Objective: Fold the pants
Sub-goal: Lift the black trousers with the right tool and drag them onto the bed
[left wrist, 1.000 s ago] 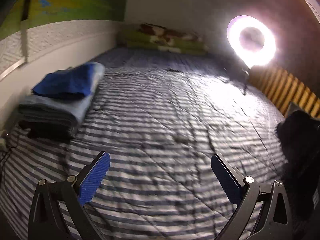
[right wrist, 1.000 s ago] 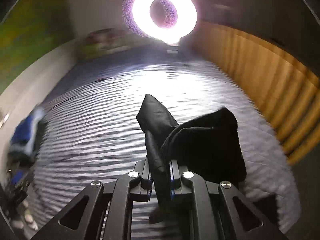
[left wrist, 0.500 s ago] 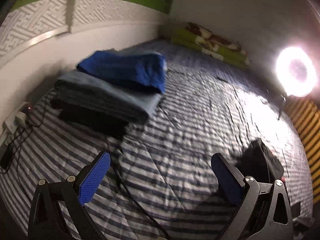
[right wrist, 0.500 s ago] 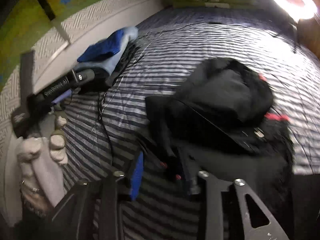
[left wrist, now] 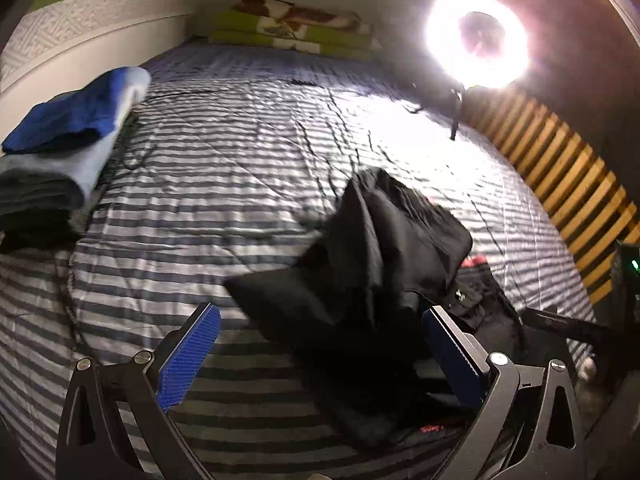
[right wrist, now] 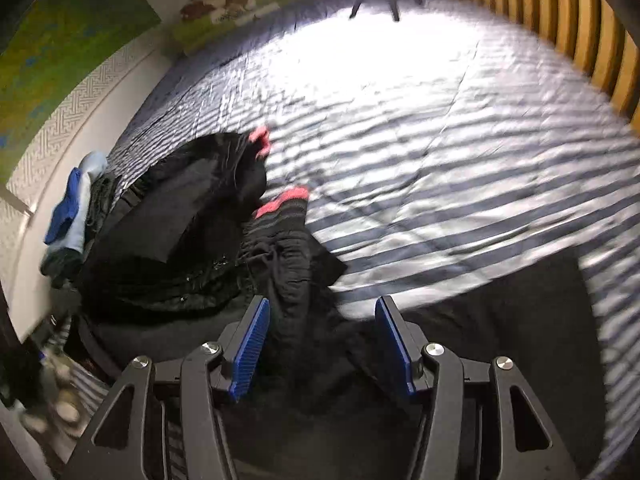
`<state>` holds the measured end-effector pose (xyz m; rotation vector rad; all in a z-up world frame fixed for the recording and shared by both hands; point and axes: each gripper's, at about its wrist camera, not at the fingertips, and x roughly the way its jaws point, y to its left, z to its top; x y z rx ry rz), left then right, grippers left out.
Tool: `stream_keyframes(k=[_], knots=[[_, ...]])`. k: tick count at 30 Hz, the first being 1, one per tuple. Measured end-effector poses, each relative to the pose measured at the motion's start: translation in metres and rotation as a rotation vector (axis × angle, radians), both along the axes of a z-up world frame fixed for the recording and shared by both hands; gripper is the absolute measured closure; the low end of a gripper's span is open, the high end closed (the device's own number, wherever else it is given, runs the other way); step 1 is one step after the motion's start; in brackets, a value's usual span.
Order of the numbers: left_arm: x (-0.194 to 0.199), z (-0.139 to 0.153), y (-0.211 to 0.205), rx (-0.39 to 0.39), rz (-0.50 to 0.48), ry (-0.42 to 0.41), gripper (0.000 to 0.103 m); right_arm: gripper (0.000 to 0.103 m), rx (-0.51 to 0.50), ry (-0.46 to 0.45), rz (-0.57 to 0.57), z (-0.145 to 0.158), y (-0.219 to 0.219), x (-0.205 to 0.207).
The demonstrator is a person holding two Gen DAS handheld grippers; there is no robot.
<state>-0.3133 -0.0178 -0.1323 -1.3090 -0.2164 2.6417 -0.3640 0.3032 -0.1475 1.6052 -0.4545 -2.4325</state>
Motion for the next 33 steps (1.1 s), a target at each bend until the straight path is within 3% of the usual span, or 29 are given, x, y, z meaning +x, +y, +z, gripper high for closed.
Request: stream_keyframes(k=[3,6,9,17,23,28,33], knots=[[-0.005,-0.012,0.008,-0.012,-0.01,-0.022,0.001,0.052,-0.03,-0.036,0.023,-0.018,-0.015,-0.018],[-0.01,-0.021,0.004,0.008,-0.005,-0.042,0.001,0.086,-0.043,-0.005,0.042,-0.014,-0.025,-0.018],[-0.009,-0.023,0.003,-0.001,-0.007,-0.04,0.001,0.093,-0.046,0.072,0.045,0.006,-0.02,0.0],[-0.005,-0.025,0.009,0.012,-0.033,-0.059,0.004,0.094,-0.084,0.169,-0.072,0.042,0.031,0.086],[0.018,-0.005,0.016,0.016,-0.046,-0.022,0.004,0.094,-0.008,0.138,-0.093,0.025,0.036,0.136],[0.03,0.012,0.01,-0.052,-0.005,0.029,0.004,0.094,-0.021,0.077,-0.101,0.003,0.047,0.151],[0.018,0.036,0.008,-0.093,0.012,0.035,0.004,0.094,0.026,0.117,-0.184,0.012,0.077,0.168]])
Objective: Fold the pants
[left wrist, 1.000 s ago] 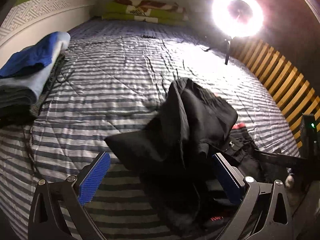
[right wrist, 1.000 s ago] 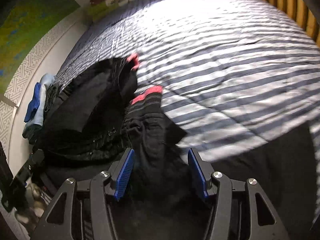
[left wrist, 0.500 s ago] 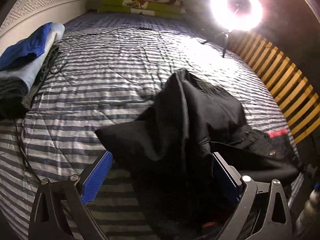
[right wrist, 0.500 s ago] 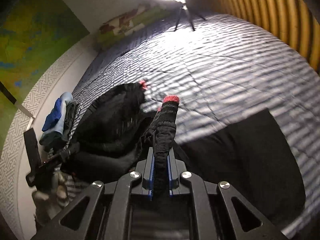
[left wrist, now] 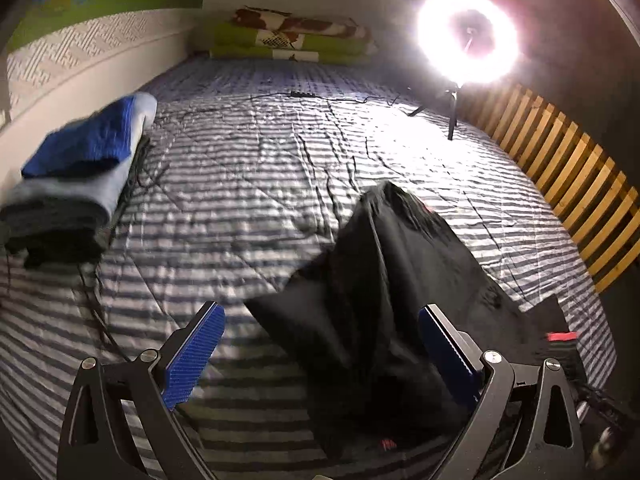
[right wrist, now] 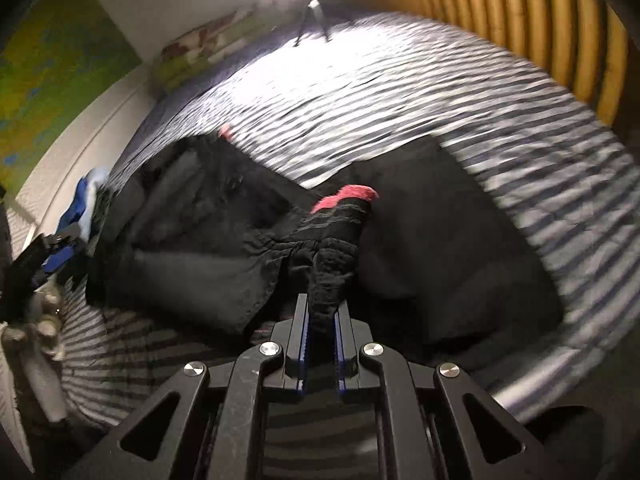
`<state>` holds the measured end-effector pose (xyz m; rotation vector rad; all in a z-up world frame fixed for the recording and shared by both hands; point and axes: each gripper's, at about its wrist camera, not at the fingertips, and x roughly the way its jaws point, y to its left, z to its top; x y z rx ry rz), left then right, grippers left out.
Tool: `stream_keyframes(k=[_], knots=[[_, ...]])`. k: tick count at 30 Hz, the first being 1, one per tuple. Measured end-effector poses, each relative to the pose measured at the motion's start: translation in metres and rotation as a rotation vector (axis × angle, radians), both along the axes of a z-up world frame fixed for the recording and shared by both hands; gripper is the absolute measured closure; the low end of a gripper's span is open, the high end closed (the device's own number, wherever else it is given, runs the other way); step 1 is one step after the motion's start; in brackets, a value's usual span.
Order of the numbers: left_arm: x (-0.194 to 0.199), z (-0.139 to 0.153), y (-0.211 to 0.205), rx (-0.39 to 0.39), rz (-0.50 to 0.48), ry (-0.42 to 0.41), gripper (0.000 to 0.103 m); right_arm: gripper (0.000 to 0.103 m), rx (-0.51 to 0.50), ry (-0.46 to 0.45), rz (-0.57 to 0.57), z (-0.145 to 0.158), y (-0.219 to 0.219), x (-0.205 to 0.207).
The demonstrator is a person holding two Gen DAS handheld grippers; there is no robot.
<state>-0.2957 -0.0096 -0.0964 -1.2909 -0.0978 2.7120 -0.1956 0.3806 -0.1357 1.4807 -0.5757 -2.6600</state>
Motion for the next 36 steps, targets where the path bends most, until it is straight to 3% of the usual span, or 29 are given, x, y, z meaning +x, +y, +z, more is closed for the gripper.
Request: stream_keyframes(k=[5,8,10,12,14,15,17,18,19,20,22,25,29,36], knots=[[-0.052,0.012,0.034,-0.047,-0.096,-0.039,0.004,0.094,0.018,-0.005,-0.055,0.0,0.026,0.006],[-0.094,-0.005,0.073,-0.105,-0.169,-0.113,0.004,0.094,0.002,-0.022,-0.054,-0.007,0.027,0.005],[-0.119,-0.023,0.104,-0.186,-0.226,-0.161,0.004,0.094,0.012,-0.022,-0.044,-0.009,0.027,0.002],[-0.143,-0.042,0.124,-0.262,-0.231,-0.193,0.004,0.094,0.026,-0.015,-0.032,-0.009,0.025,0.0],[-0.16,-0.058,0.132,-0.292,-0.219,-0.233,0.004,0.094,0.032,-0.017,-0.017,-0.009,0.025,-0.004],[-0.17,-0.068,0.133,-0.295,-0.209,-0.265,0.01,0.094,0.032,-0.018,-0.01,-0.009,0.026,-0.005],[-0.183,-0.084,0.128,-0.257,-0.188,-0.327,0.048,0.094,0.034,-0.019,0.0,-0.01,0.028,-0.01],[-0.185,-0.087,0.127,-0.232,-0.186,-0.345,0.079,0.094,0.035,-0.018,0.004,-0.01,0.028,-0.012],[-0.187,-0.088,0.122,-0.183,-0.18,-0.357,0.089,0.094,0.04,-0.016,0.008,-0.01,0.028,-0.014],[-0.186,-0.087,0.12,-0.173,-0.169,-0.344,0.092,0.094,0.049,-0.013,0.01,-0.01,0.028,-0.017],[-0.179,-0.074,0.116,-0.171,-0.156,-0.285,0.095,0.094,0.072,0.001,0.018,-0.006,0.026,-0.022],[-0.162,-0.042,0.096,-0.102,-0.119,-0.225,0.095,0.094,0.114,0.042,0.029,0.009,0.024,-0.03],[-0.125,0.029,0.061,0.001,-0.091,-0.114,0.095,0.094,0.165,0.15,0.056,0.054,0.017,-0.036],[0.007,0.208,0.003,0.093,-0.037,0.22,0.095,0.094,0.26,0.45,0.108,0.187,-0.014,-0.004]])
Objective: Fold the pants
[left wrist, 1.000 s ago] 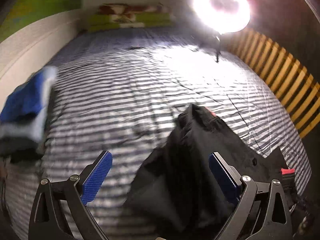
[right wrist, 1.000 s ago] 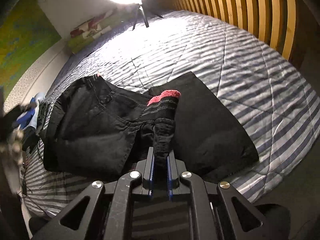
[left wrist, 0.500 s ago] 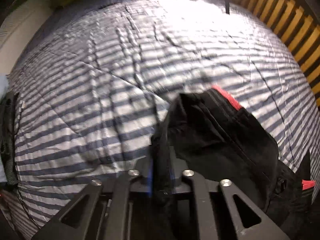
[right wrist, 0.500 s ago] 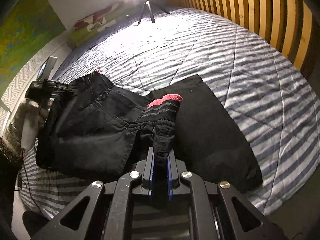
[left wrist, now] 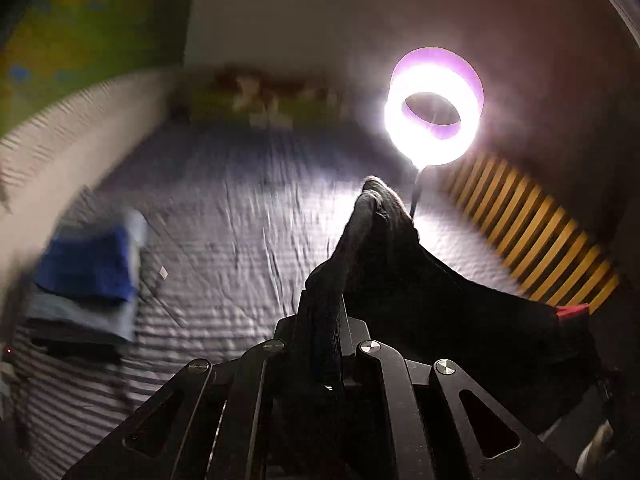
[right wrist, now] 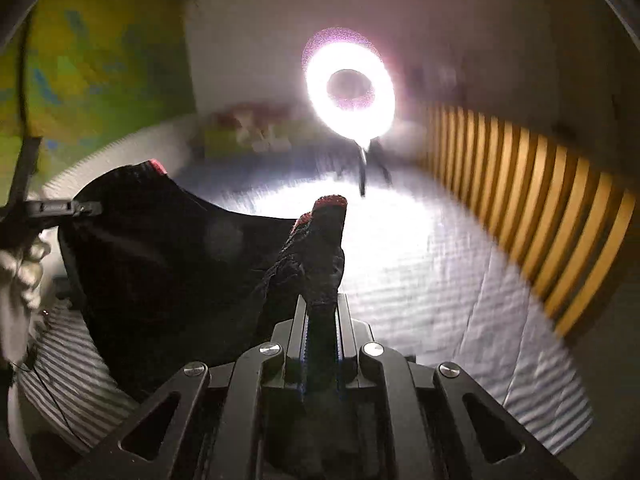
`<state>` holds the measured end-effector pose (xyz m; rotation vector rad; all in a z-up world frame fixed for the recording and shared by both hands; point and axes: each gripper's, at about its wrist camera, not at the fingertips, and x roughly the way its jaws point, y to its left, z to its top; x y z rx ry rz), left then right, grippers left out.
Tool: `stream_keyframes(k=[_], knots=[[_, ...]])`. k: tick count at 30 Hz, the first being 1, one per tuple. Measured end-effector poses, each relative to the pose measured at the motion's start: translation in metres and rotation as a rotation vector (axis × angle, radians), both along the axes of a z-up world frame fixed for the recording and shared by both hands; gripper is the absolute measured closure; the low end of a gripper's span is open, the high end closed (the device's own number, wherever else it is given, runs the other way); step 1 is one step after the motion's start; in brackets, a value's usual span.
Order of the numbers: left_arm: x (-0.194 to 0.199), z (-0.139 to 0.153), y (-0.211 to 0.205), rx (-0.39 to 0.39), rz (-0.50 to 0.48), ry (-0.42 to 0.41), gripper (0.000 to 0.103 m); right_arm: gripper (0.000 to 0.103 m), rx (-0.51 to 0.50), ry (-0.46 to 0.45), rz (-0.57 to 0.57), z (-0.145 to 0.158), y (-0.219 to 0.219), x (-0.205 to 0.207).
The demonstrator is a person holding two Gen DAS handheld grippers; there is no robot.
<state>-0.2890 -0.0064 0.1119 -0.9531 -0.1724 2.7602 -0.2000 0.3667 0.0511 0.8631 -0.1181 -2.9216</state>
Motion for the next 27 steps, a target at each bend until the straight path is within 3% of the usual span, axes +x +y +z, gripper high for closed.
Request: stream_keyframes(k=[3,7,12,15,18,20,24,27], knots=[[0.056,0.058,-0.017,0.019,0.007,0.102,0.095,0.094,0.043,0.146,0.005,0.066,-0.012,0.035],[0.141,0.13,-0.035,0.039,-0.004,0.228,0.095,0.094,0.064,0.277,0.009,0.132,-0.019,0.083],[0.233,0.19,-0.05,0.043,-0.024,0.361,0.095,0.094,0.057,0.403,-0.003,0.187,-0.019,0.135],[0.262,0.21,-0.054,0.021,-0.03,0.413,0.095,0.094,0.056,0.457,-0.001,0.207,-0.019,0.152],[0.263,0.213,-0.059,0.009,-0.023,0.424,0.095,0.094,0.072,0.484,-0.003,0.214,-0.023,0.146],[0.243,0.205,-0.063,0.017,-0.013,0.392,0.096,0.094,0.072,0.477,-0.005,0.212,-0.026,0.127],[0.17,0.159,-0.071,0.025,0.027,0.284,0.095,0.094,0.073,0.419,-0.018,0.19,-0.034,0.07],[0.096,0.104,-0.076,0.036,0.059,0.171,0.095,0.094,0.109,0.364,-0.042,0.159,-0.038,0.002]])
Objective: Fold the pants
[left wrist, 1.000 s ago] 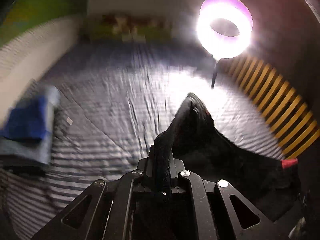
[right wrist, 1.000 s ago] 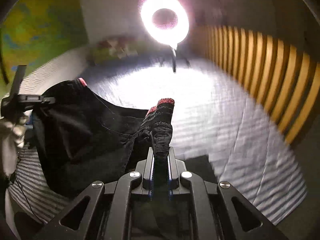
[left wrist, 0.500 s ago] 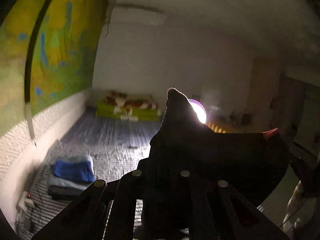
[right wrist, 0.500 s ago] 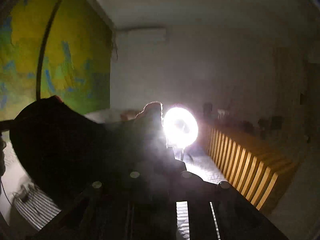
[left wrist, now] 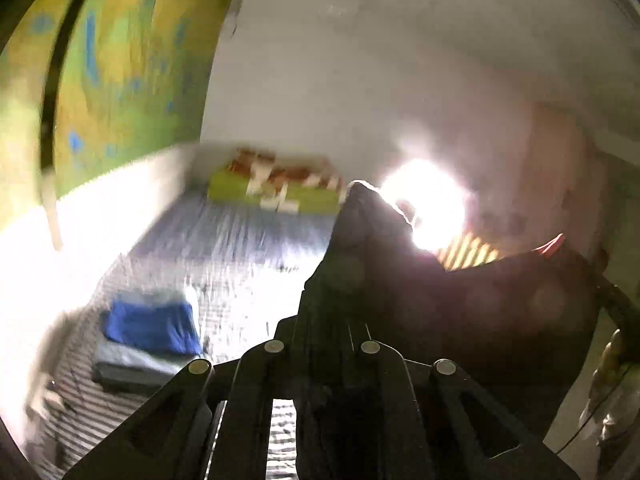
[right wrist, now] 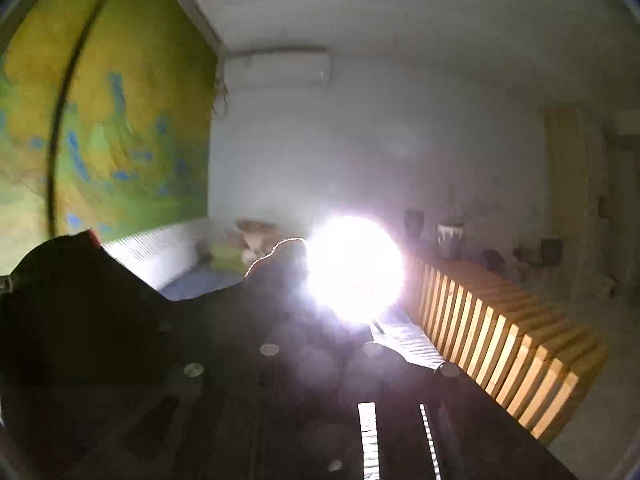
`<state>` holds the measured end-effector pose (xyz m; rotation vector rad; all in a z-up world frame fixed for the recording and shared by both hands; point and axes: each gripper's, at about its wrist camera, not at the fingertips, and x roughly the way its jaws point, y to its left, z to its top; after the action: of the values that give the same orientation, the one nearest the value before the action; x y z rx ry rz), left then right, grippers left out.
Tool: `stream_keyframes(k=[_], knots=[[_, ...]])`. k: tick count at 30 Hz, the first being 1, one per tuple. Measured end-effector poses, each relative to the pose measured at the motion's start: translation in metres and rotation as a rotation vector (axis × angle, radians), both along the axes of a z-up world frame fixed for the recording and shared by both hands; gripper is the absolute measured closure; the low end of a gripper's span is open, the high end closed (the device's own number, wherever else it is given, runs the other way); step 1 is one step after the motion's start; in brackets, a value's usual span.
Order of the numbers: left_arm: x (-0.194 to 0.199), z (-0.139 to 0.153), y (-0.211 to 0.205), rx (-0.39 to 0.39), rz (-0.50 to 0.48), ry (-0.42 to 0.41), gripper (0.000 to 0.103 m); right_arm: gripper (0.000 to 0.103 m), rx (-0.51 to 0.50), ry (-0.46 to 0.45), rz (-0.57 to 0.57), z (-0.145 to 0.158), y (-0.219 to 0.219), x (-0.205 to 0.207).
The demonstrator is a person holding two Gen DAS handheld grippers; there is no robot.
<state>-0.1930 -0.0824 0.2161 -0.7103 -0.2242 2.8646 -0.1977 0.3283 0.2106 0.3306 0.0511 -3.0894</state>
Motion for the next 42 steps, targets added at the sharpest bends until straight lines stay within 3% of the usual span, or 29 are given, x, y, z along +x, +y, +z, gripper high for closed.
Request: stream_keyframes(k=[6,10,15,17,19,21,23,26,29,33,37,42], knots=[[-0.153,-0.116,0.003,0.022,0.055,-0.171,0.095,0.094,0.061,-0.144,-0.054,-0.083,-0.005,-0.156],[-0.246,-0.192,0.009,-0.018,0.1,-0.244,0.095,0.094,0.11,-0.247,-0.093,-0.161,-0.013,-0.256],[-0.337,-0.31,0.024,-0.097,0.131,-0.402,0.095,0.093,0.135,-0.416,-0.107,-0.258,-0.018,-0.334],[-0.36,-0.352,0.028,-0.149,0.148,-0.498,0.092,0.089,0.164,-0.567,-0.079,-0.303,-0.02,-0.362],[-0.373,-0.374,0.017,-0.171,0.178,-0.566,0.089,0.085,0.18,-0.681,-0.079,-0.337,-0.02,-0.373],[-0.375,-0.373,0.005,-0.128,0.193,-0.543,0.081,0.083,0.134,-0.713,-0.068,-0.348,-0.01,-0.366],[-0.369,-0.361,-0.003,-0.137,0.211,-0.511,0.069,0.076,0.068,-0.718,-0.057,-0.346,0.004,-0.359],[-0.368,-0.342,-0.025,-0.164,0.225,-0.48,0.067,0.071,0.011,-0.704,-0.068,-0.325,0.018,-0.341],[-0.339,-0.297,-0.036,-0.136,0.191,-0.446,0.064,0.07,-0.059,-0.717,-0.022,-0.305,0.032,-0.321],[-0.284,-0.25,-0.04,-0.155,0.137,-0.409,0.059,0.07,-0.101,-0.7,-0.002,-0.288,0.052,-0.277],[-0.21,-0.225,-0.046,-0.141,0.106,-0.385,0.046,0.07,-0.171,-0.72,0.018,-0.281,0.076,-0.202],[-0.098,-0.225,-0.059,-0.148,0.105,-0.429,0.042,0.07,-0.171,-0.735,0.044,-0.289,0.083,-0.118]])
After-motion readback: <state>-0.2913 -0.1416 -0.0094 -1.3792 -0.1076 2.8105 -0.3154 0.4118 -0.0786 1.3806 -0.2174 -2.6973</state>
